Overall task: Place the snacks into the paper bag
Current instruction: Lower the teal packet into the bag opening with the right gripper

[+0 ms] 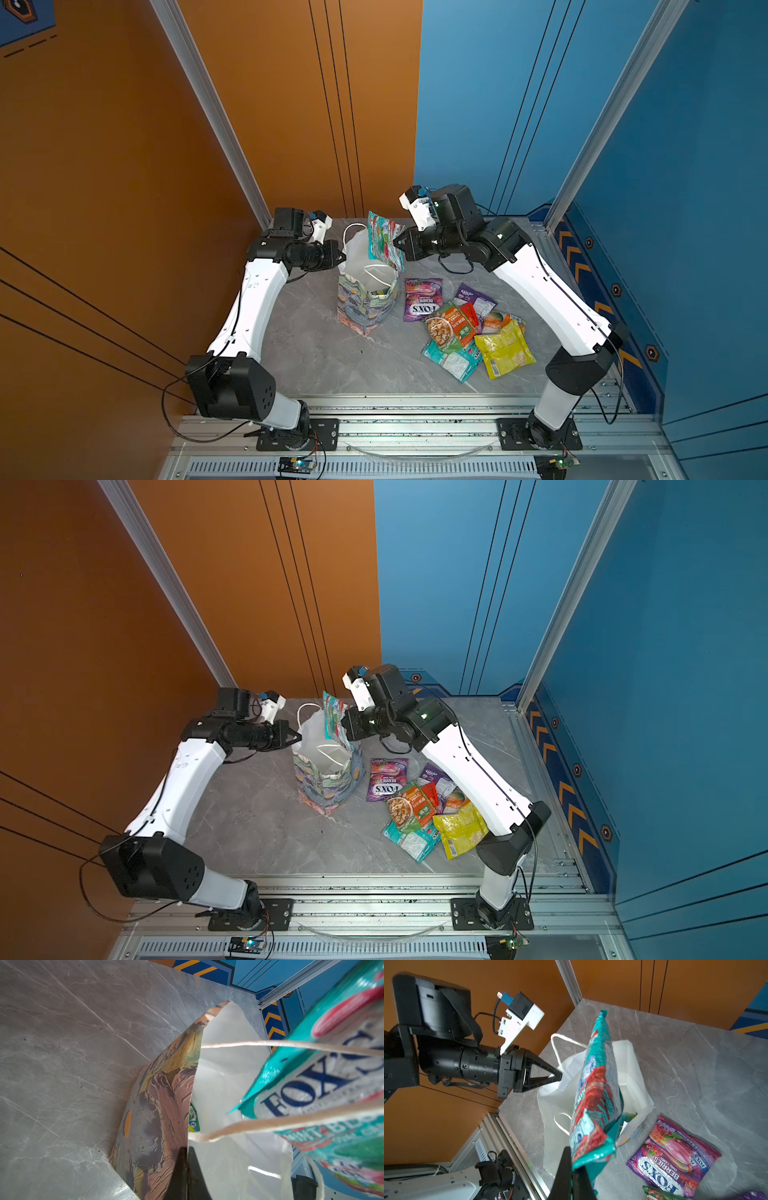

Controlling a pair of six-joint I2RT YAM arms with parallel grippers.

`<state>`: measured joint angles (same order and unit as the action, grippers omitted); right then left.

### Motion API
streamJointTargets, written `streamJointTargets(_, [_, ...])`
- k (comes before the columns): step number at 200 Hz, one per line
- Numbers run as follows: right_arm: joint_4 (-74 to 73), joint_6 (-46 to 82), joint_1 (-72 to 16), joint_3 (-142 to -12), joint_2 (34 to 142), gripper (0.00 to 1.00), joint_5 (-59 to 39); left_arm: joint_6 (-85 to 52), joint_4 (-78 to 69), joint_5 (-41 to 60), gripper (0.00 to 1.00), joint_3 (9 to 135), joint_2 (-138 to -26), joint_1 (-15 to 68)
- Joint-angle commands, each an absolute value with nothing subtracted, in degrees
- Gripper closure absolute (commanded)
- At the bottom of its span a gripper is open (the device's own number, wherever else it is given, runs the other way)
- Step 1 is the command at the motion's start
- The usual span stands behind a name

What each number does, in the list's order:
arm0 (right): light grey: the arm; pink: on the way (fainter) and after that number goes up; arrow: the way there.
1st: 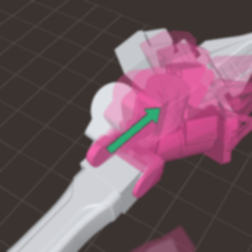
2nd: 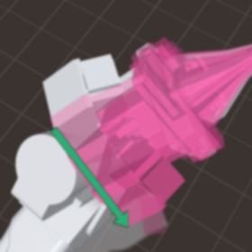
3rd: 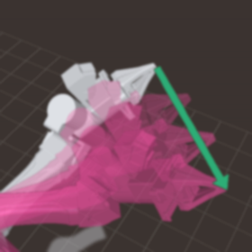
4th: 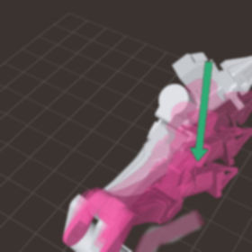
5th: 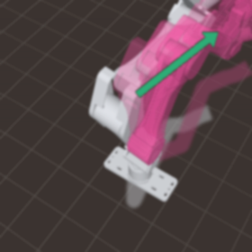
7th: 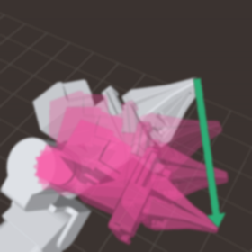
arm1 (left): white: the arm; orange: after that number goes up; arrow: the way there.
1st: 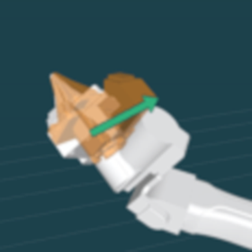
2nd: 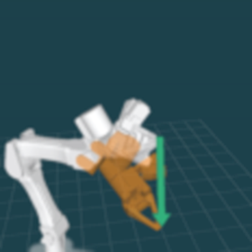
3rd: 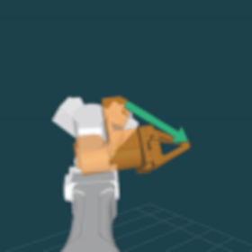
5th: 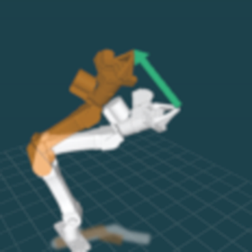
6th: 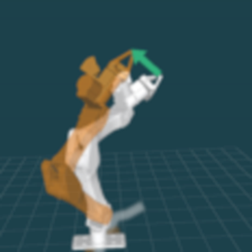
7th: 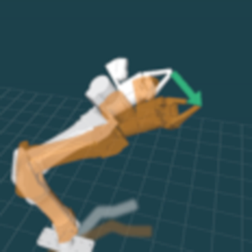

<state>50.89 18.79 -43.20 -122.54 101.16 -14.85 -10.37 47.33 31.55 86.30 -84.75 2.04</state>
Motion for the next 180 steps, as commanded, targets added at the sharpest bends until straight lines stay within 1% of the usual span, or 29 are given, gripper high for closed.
streamJointTargets(1, [53.61,15.98,-43.75,-122.34,98.44,1.00,-14.94,-10.64,47.57,31.39,1.00,85.87,-83.67,2.02])
streamJointTargets(37, [55.79,13.90,-43.85,-123.79,100.16,1.00,-16.94,-10.78,47.58,31.63,1.00,86.22,-83.75,2.02])
streamJointTargets(96, [56.54,11.27,-43.17,-129.75,105.91,1.00,-16.60,-10.72,47.54,31.90,1.00,86.07,-83.16,2.03])
streamJointTargets(130, [56.69,11.22,-41.52,-134.58,109.65,1.00,-18.73,-10.52,47.60,32.39,1.00,86.22,-83.03,2.09])
streamJointTargets(180, [58.54,10.64,-40.83,-137.41,112.49,1.00,-21.78,-10.09,47.56,32.13,1.00,86.19,-82.28,2.02])
